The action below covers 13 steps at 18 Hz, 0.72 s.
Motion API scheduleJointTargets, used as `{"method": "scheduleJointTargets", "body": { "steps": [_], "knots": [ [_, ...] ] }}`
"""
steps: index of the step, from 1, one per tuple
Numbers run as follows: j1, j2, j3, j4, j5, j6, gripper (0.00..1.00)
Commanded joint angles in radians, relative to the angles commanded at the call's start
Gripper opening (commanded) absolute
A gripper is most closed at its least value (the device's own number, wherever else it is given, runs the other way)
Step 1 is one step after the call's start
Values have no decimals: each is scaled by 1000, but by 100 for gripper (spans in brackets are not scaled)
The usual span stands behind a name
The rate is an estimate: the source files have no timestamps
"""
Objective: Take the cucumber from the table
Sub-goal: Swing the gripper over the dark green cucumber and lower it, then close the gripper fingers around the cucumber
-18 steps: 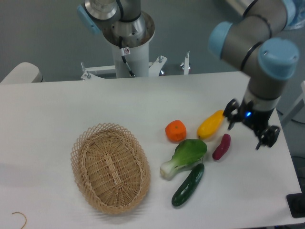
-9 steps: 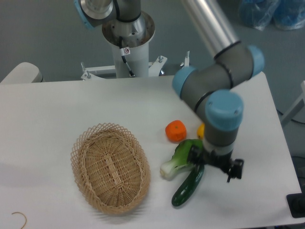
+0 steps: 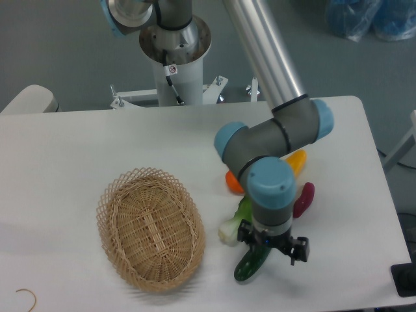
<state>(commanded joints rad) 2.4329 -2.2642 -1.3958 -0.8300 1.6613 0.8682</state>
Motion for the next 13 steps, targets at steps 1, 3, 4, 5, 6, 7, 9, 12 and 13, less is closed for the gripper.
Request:
{"method": "scheduleJointTargets", "body": {
  "steps": [1, 3, 4, 5, 6, 7, 9, 12, 13],
  "knots": [
    [-8, 0, -14, 18, 0, 2, 100],
    [-11, -2, -41, 54, 2, 3, 100],
    [-11, -2, -49, 58, 0, 3, 100],
    [-12, -2, -57, 58, 2, 3, 100],
    [-17, -2, -63, 60, 5, 3, 100],
    [-18, -2, -63, 61, 11, 2, 100],
    [-18, -12, -63, 65, 17, 3, 100],
    [-18, -23, -54, 65, 17, 6, 100],
    [-18, -28, -49, 66, 17, 11, 100]
  ]
}}
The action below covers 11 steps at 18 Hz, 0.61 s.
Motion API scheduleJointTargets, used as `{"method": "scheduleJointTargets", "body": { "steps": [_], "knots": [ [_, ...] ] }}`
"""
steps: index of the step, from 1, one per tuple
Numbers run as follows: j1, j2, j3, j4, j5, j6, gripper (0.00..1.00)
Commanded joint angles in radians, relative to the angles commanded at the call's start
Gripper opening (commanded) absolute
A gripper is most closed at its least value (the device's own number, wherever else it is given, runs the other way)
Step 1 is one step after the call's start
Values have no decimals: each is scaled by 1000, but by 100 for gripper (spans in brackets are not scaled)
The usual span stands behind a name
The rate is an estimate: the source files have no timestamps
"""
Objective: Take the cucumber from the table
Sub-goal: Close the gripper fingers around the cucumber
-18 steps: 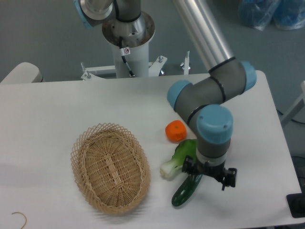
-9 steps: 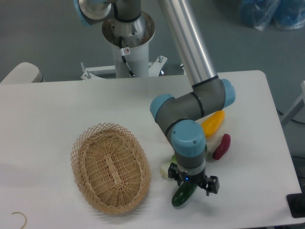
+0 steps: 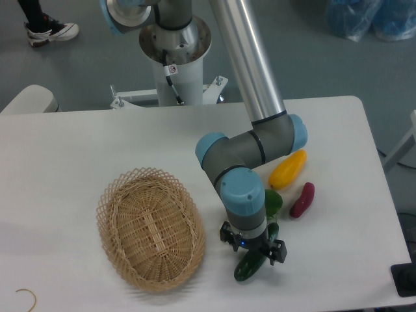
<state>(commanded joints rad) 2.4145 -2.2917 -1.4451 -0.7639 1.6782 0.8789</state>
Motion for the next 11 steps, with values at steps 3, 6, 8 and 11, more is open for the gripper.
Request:
{"method": "scheduleJointTargets", "body": {
  "steps": [3, 6, 8, 11],
  "knots": [
    [0, -6, -1, -2, 2, 9, 100],
    [0, -3, -1, -2, 2, 20, 70],
    [0, -3, -3, -2, 2, 23, 46],
    [0, 1, -6, -3, 2, 60, 31]
  ]
}}
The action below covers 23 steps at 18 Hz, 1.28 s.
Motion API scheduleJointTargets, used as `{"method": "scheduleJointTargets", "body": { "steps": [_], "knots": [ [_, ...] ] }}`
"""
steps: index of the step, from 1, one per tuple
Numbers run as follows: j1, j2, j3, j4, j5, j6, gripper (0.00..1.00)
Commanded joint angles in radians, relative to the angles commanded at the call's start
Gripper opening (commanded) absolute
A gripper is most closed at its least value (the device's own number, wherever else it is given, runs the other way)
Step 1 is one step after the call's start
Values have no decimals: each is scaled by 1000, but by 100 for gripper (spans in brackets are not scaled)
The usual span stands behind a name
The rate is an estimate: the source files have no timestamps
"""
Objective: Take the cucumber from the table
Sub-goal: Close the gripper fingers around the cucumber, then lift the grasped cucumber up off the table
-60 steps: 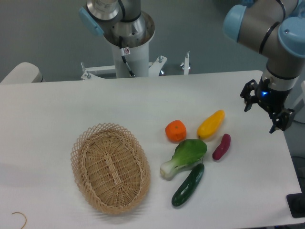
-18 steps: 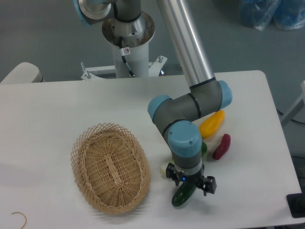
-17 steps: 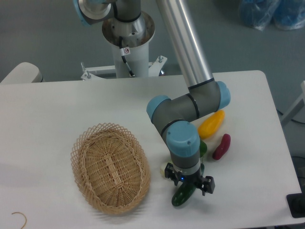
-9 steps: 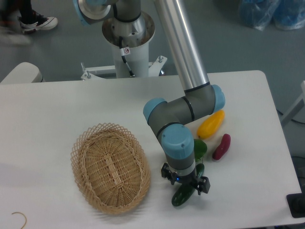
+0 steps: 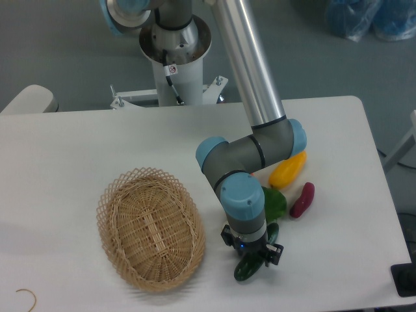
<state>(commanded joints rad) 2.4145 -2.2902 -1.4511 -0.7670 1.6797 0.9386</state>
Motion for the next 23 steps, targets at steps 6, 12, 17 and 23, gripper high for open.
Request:
{"method": "scheduleJointTargets", "body": {
  "steps": [6, 12, 17, 23],
  "knots": [
    [2, 12, 20, -5, -5, 9, 28],
    [6, 90, 75, -66, -43, 12, 28],
    [5, 213, 77, -231, -83, 69, 28],
    [8, 334, 74, -403, -123, 169, 28]
  ]
}}
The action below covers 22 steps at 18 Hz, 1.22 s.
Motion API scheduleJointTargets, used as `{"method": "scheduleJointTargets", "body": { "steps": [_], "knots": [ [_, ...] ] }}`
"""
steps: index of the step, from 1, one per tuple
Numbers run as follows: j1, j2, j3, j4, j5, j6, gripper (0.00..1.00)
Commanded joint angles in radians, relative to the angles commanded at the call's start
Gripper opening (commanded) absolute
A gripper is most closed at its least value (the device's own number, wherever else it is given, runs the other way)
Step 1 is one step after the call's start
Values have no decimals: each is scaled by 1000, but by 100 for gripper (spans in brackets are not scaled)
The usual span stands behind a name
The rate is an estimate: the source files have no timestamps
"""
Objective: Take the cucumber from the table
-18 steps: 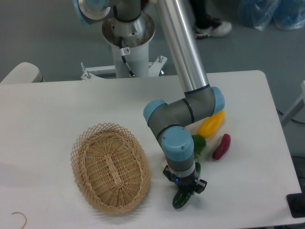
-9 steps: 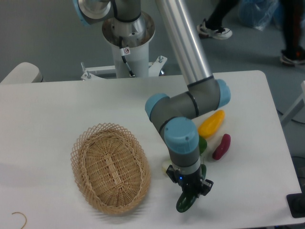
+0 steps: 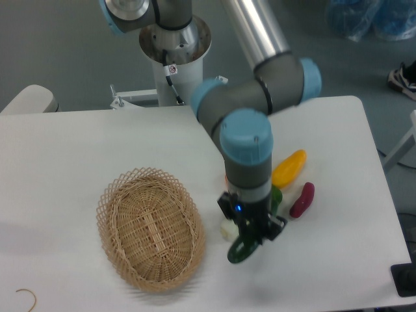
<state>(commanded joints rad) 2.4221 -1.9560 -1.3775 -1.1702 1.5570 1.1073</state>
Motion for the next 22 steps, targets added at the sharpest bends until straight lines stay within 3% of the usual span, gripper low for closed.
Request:
{"method": "scheduleJointTargets", "body": {
  "steps": [8, 22],
  "knots": [
    [61, 62, -3, -147, 0, 207, 28],
    [60, 72, 5, -144, -6, 220, 29]
  ]
}}
